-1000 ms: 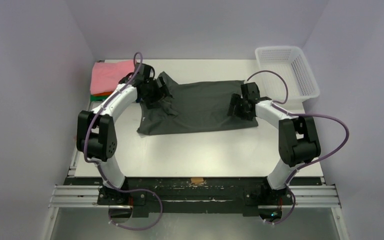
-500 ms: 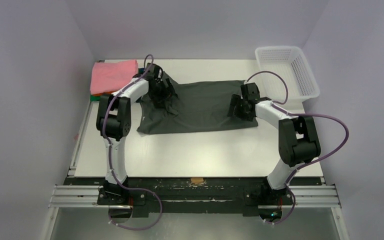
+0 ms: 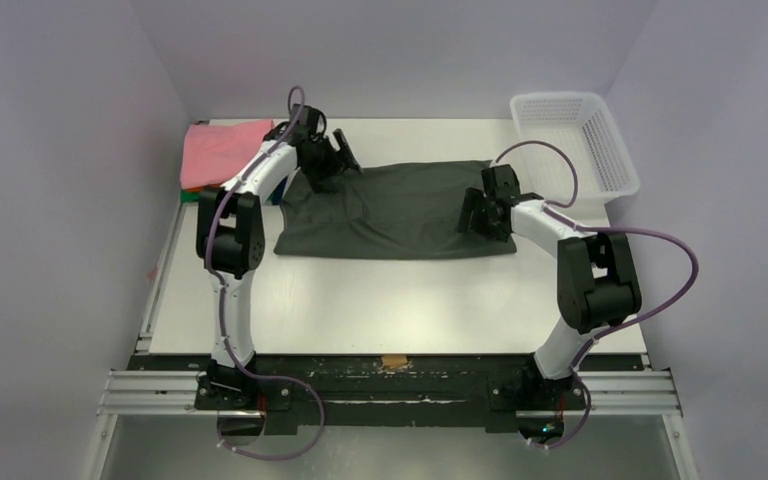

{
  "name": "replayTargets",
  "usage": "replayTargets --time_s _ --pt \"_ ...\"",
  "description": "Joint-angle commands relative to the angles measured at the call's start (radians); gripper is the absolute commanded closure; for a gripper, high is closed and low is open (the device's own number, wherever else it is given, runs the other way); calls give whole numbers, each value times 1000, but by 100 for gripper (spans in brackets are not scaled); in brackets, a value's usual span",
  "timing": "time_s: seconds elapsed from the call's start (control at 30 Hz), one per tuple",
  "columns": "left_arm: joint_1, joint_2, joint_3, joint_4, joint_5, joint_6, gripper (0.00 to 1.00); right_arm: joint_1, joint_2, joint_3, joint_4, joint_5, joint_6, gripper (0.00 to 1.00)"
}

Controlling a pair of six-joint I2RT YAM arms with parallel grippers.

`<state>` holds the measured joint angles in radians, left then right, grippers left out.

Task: Fold and stack the t-shirts
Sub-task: Fold the flattened tshirt in 1/3 of the way

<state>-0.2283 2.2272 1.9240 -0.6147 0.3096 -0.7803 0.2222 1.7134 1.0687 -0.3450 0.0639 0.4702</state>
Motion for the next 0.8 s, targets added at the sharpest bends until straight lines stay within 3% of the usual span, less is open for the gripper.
replayTargets --time_s 0.0,0.17,0.4,0.77 --pt "10 -159 -147 -68 -21 52 17 -2 -57 50 4 39 -8 30" --pt "17 -285 -380 21 -10 63 14 -1 -38 83 18 28 -18 30" --pt "88 -254 -561 115 120 30 14 -2 74 105 74 -27 -20 31" --pt "84 -410 -851 64 67 15 14 -3 16 -106 70 -20 47 30"
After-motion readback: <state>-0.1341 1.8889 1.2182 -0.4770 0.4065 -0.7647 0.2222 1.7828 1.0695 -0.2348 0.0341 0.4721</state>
